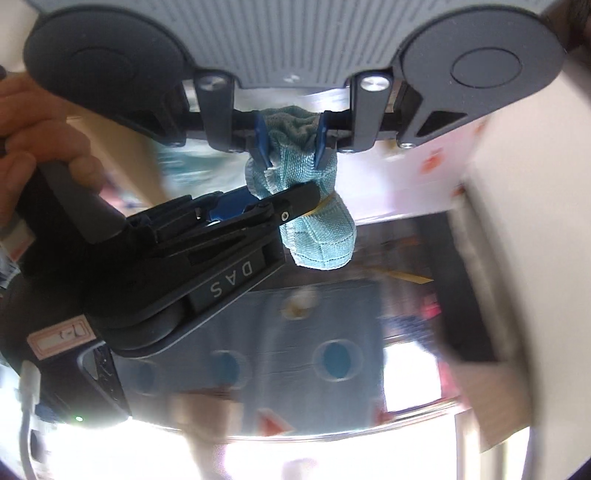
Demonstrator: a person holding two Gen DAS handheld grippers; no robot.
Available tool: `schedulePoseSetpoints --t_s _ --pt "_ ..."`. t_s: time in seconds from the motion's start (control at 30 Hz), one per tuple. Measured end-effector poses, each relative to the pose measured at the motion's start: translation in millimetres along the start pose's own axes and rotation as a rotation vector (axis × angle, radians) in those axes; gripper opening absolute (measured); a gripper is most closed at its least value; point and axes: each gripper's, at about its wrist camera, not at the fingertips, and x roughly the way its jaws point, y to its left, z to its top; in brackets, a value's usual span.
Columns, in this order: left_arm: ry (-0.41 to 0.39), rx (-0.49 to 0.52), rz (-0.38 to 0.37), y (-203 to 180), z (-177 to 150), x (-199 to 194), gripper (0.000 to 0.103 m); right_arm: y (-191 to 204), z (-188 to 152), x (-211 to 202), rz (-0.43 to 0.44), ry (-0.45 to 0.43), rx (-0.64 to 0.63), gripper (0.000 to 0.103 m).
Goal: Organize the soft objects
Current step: 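Lift the blue towel with the right tool and carry it into the box, then release the blue towel beside the doll and withdraw the right tool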
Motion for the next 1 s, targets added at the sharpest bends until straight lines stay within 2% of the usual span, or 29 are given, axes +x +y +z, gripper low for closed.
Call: schedulePoseSetpoints --t_s 0.17,0.27,0.33,0.43,0.5,0.63,0.83,1.0 --pt "-0.008 0.077 -0.175 -77 22 16 0.027 -60 -9 -91 -0.118 -0.105 0.077 0.028" --pt "-0.002 0.105 -0.268 -117 31 43 0.028 -98 -14 -134 -0.193 -0.144 0.110 0.028" --pt "0.007 0.135 -0.315 -144 37 59 0.036 -119 -13 -154 -0.246 -0.157 0.126 0.028" --pt "0.036 0.172 -0.366 -177 36 74 0.038 -153 -15 -172 -0.340 -0.162 0.134 0.028" --pt "0.052 0.192 -0.372 -186 30 79 0.038 -176 -15 -180 -0.405 -0.153 0.130 0.028" --pt "0.112 0.229 -0.339 -188 22 99 0.038 -206 -13 -168 -0.544 -0.112 0.072 0.030" --pt "0.125 0.243 -0.257 -171 23 116 0.038 -225 -15 -134 -0.745 -0.041 -0.078 0.035" --pt "0.122 0.232 -0.228 -160 28 116 0.038 -227 -16 -127 -0.758 -0.054 -0.089 0.036"
